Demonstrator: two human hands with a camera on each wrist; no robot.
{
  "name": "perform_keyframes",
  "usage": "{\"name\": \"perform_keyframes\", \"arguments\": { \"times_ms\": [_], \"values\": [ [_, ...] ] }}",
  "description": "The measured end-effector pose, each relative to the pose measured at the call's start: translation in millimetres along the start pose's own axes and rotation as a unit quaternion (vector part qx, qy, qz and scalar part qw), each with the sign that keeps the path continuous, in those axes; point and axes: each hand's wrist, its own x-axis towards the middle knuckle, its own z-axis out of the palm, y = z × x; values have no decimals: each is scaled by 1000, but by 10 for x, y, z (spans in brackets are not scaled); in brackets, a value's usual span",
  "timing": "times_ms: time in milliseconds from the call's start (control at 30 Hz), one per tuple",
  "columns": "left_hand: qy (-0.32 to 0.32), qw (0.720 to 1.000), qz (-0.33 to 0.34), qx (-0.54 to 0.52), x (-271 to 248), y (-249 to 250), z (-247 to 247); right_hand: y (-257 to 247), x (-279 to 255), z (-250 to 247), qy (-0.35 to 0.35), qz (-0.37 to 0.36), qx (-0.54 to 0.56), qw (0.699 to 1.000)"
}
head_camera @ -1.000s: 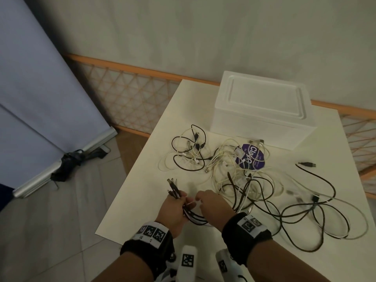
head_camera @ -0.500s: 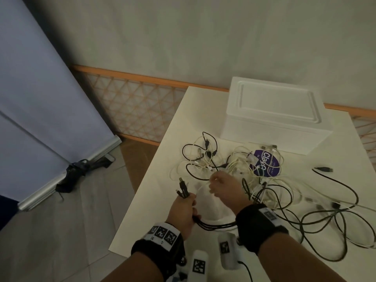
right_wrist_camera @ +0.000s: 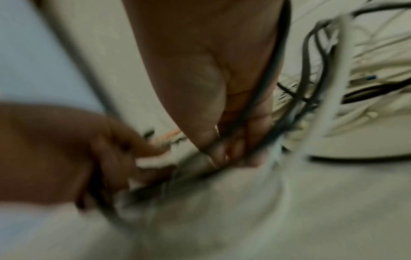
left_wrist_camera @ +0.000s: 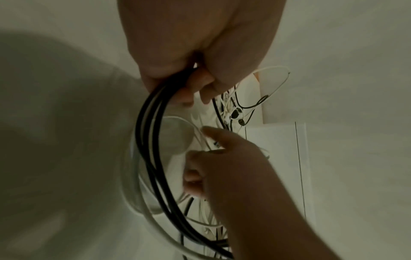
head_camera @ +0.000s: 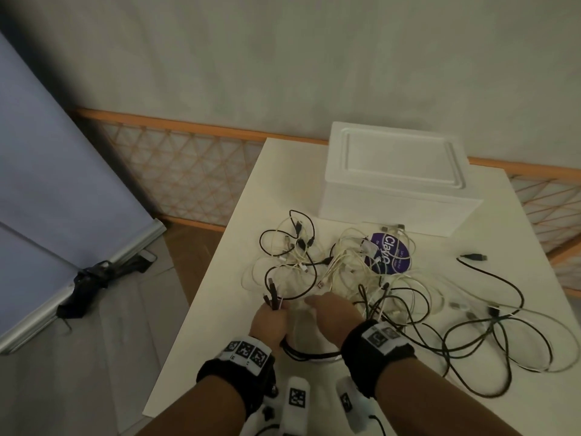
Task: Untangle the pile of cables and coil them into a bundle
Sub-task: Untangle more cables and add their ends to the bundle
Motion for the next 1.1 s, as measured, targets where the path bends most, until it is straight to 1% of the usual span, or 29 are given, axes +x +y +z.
{"name": "perform_keyframes", "arguments": {
  "times_ms": [67,100,167,200,233,267,300,333,367,400,433,467,500,533,633,667,733,800,900,1000,1067,1100],
  "values": [
    [-11,999,-5,-33,-250,159,9,-55,-1,43,2,-21,-69,997],
    [-12,998,-8,-53,-407,268,20,-54,1,44,6,-26,-87,996],
    [-12,995,-18,-102,-467,316,23,-29,-1,31,10,-29,-100,995],
    [-15,991,-15,-128,-474,331,27,-17,-13,4,21,-23,-78,996],
    [-18,989,-13,-145,-491,368,22,-16,-40,-47,46,-8,-13,999],
    [-24,986,-19,-162,-510,414,23,-17,-77,-106,79,15,93,992],
    [-37,984,-29,-174,-524,461,25,-27,-138,-192,109,36,237,965],
    [-59,980,-40,-186,-551,522,42,-42,-213,-299,124,47,390,911],
    [-88,976,-45,-196,-589,588,66,-57,-305,-419,121,55,524,841],
    [-121,970,-45,-206,-642,657,103,-65,-401,-544,107,50,617,778],
    [-150,966,-39,-209,-679,709,157,-54,-490,-653,98,44,659,744],
    [-173,962,-31,-210,-729,767,221,-50,-579,-748,90,37,667,739],
    [-193,958,-24,-208,-782,820,289,-29,-647,-813,81,33,652,753],
    [-212,955,-19,-207,-831,871,354,-4,-699,-856,73,33,624,777],
    [-243,942,-41,-227,-912,945,516,117,-844,-899,69,25,456,887],
    [-244,937,-57,-243,-917,954,552,155,-891,-908,68,17,399,914],
    [-234,930,-81,-270,-878,969,597,240,-987,-910,72,9,304,950],
    [-210,931,-84,-287,-779,1001,603,310,-1078,-900,79,2,264,961],
    [-150,937,-76,-308,-591,1072,530,433,-1173,-902,88,-5,234,968],
    [-119,943,-72,-301,-464,1054,454,602,-1276,-1028,79,15,233,969],
    [-108,948,-73,-290,-439,998,432,707,-1340,-1140,54,36,214,975],
    [-101,950,-75,-287,-441,972,430,767,-1350,-1185,58,50,196,978]
  ]
}}
